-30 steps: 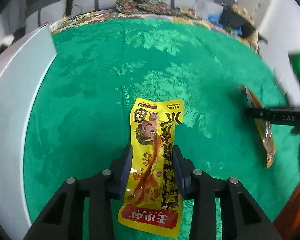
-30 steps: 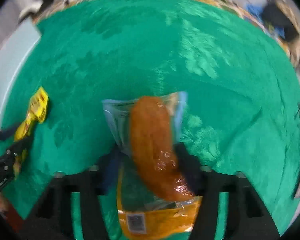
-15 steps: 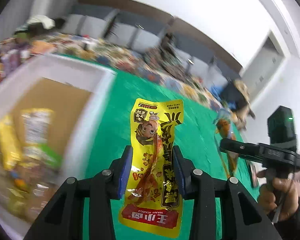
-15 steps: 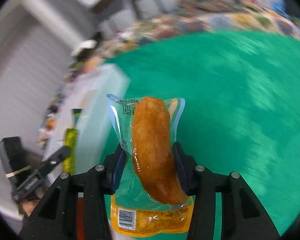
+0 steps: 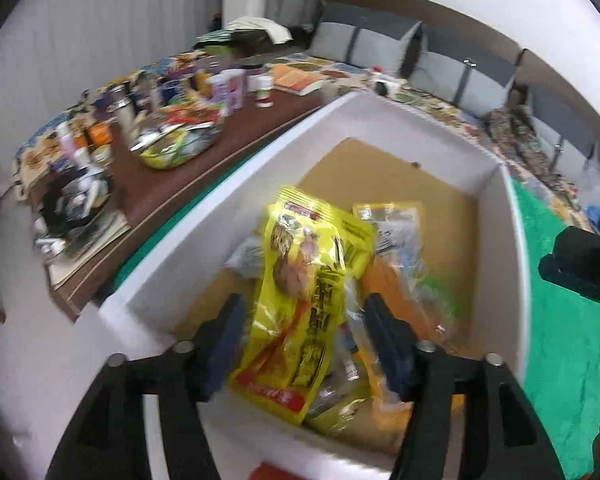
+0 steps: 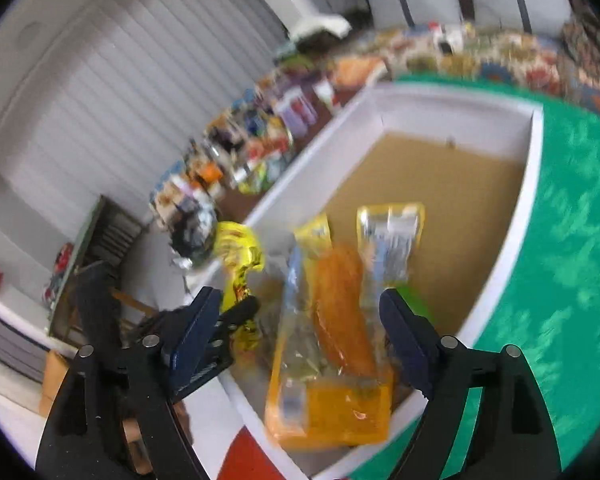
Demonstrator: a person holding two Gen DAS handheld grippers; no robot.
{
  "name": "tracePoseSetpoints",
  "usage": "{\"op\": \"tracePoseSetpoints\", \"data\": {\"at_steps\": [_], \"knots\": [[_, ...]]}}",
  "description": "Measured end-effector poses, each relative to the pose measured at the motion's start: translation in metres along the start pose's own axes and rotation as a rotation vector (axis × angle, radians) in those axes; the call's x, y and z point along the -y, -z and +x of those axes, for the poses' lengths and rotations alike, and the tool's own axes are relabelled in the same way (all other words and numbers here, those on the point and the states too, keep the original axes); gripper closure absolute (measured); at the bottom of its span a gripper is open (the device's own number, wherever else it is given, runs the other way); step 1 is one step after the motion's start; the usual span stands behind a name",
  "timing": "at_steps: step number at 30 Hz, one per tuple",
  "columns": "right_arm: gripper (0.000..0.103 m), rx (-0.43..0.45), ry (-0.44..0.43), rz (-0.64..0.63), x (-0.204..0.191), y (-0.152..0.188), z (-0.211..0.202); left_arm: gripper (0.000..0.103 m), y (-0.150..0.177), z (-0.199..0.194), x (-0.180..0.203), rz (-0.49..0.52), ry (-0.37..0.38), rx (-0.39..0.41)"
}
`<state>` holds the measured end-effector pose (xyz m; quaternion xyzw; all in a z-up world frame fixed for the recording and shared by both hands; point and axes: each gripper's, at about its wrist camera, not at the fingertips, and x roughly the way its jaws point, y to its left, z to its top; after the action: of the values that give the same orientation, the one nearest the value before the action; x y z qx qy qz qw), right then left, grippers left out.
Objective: Organize snacks
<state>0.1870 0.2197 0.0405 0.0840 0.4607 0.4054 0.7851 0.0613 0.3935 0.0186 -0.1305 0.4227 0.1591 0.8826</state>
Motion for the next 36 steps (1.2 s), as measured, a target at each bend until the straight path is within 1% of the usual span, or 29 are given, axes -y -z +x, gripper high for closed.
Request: {"op": "tracePoseSetpoints", "data": {"at_steps": [1,2,4,7,9,10,12,13,14,16,18,20,22,23,26,30,36], "knots": [[0.018,-0.005,0.002,0.012,0.005,-0.001,0.006,0.023,0.003,-0.004,-0.004,0.006,-0.014,0.020],[0.018,0.002,0.000,0.029,0.008,0.003,0.007,0.017,0.006,-0.008,-0.003,0.018,-0.026,0.045],[0.018,0.020,0.000,0.035,0.012,-0.002,0.004,0.014,0.006,-0.014,0.001,0.041,-0.050,0.081],[0.018,0.045,0.039,0.008,0.016,-0.008,-0.012,0.010,0.005,-0.029,0.018,0.073,-0.071,0.115],[0.018,0.065,0.081,-0.040,0.014,-0.004,-0.032,0.004,0.005,-0.046,0.028,0.079,-0.074,0.145],[0.018,0.075,0.112,-0.074,0.012,-0.003,-0.039,0.002,0.001,-0.052,0.029,0.069,-0.066,0.159],[0.018,0.091,0.151,-0.121,0.008,-0.001,-0.049,0.000,-0.001,-0.068,0.032,0.027,-0.056,0.217],[0.018,0.100,0.172,-0.144,0.005,0.002,-0.054,0.000,-0.001,-0.076,0.032,-0.003,-0.075,0.255],[0.018,0.105,0.185,-0.159,0.003,0.003,-0.056,0.000,-0.002,-0.082,0.031,-0.030,-0.095,0.273],[0.018,0.120,0.208,-0.186,-0.001,0.007,-0.061,0.000,-0.002,-0.088,0.030,-0.077,-0.124,0.261],[0.018,0.131,0.239,-0.206,-0.005,0.012,-0.064,0.000,-0.003,-0.089,0.029,-0.082,-0.132,0.231],[0.018,0.120,0.287,-0.216,-0.008,0.014,-0.063,0.000,-0.004,-0.088,0.030,-0.060,-0.166,0.194],[0.018,0.104,0.316,-0.221,-0.010,0.016,-0.061,0.000,-0.005,-0.086,0.031,-0.023,-0.197,0.153],[0.018,0.099,0.322,-0.223,-0.011,0.017,-0.059,0.000,-0.005,-0.086,0.031,-0.013,-0.208,0.148],[0.018,0.088,0.328,-0.228,-0.014,0.018,-0.056,0.000,-0.003,-0.088,0.031,0.014,-0.236,0.168],[0.018,0.080,0.337,-0.250,-0.022,0.019,-0.052,0.000,-0.002,-0.092,0.032,0.039,-0.219,0.165],[0.018,0.073,0.349,-0.269,-0.028,0.020,-0.047,0.000,-0.004,-0.090,0.026,0.018,-0.203,0.151]]}}
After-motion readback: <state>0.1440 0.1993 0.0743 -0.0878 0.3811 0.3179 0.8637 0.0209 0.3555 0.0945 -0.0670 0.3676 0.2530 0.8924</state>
